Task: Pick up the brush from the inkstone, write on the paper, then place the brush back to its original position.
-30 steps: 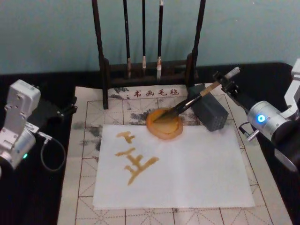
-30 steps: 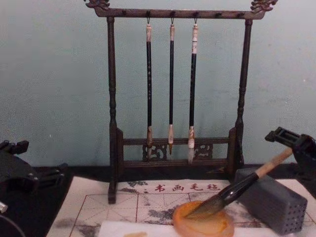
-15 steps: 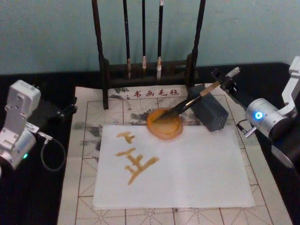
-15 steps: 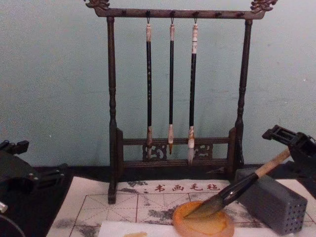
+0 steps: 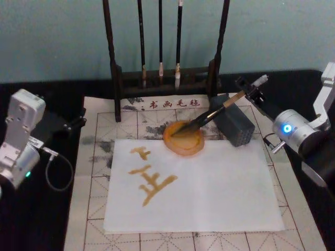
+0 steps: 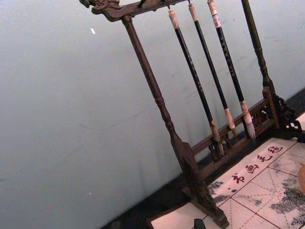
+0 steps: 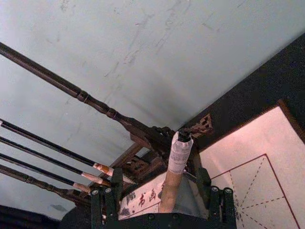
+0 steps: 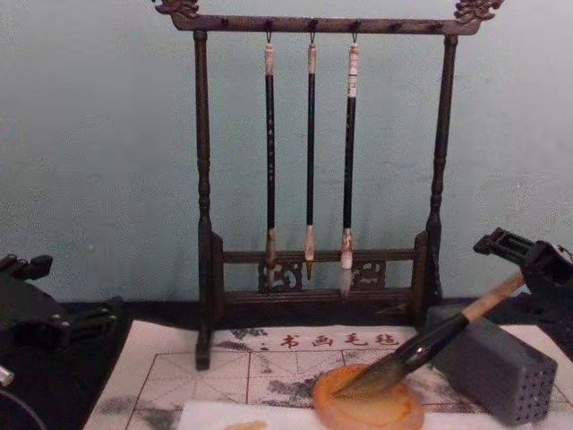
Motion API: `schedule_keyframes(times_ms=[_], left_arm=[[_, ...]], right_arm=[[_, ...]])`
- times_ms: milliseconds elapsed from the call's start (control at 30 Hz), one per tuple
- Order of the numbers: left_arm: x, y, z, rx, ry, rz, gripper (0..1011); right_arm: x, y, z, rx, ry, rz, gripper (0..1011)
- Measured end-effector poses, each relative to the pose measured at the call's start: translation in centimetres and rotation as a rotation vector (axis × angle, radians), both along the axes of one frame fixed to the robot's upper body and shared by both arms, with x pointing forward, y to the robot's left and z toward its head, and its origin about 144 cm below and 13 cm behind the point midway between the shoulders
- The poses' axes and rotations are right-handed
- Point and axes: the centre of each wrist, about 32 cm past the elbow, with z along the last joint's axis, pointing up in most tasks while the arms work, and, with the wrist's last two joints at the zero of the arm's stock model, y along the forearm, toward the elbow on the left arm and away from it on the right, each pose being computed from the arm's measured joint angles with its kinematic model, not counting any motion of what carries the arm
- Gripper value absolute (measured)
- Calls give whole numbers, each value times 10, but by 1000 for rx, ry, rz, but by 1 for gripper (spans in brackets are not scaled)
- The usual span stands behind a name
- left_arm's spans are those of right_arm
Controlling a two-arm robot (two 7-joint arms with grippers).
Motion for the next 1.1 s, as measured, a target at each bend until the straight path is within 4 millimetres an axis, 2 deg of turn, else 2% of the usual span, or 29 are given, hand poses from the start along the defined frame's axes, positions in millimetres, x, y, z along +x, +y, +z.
schedule_keyframes(times_ms=[333,467,667,1000,1067,1100], left_arm=[[0,0,0,0,0,0,1001],[0,0,0,0,0,0,1001],[0,0,0,0,0,0,1001],[0,0,0,0,0,0,1001],[0,0,0,0,0,0,1001],[0,0,0,0,0,0,1001]], right_arm=[[0,0,0,2,-1,0,1003],[0,0,0,2,0,1,933],[0,0,0,3,0,1,790],[0,0,0,4,0,2,459],[0,0,0,4,0,2,429],[0,0,0,4,0,2,359]])
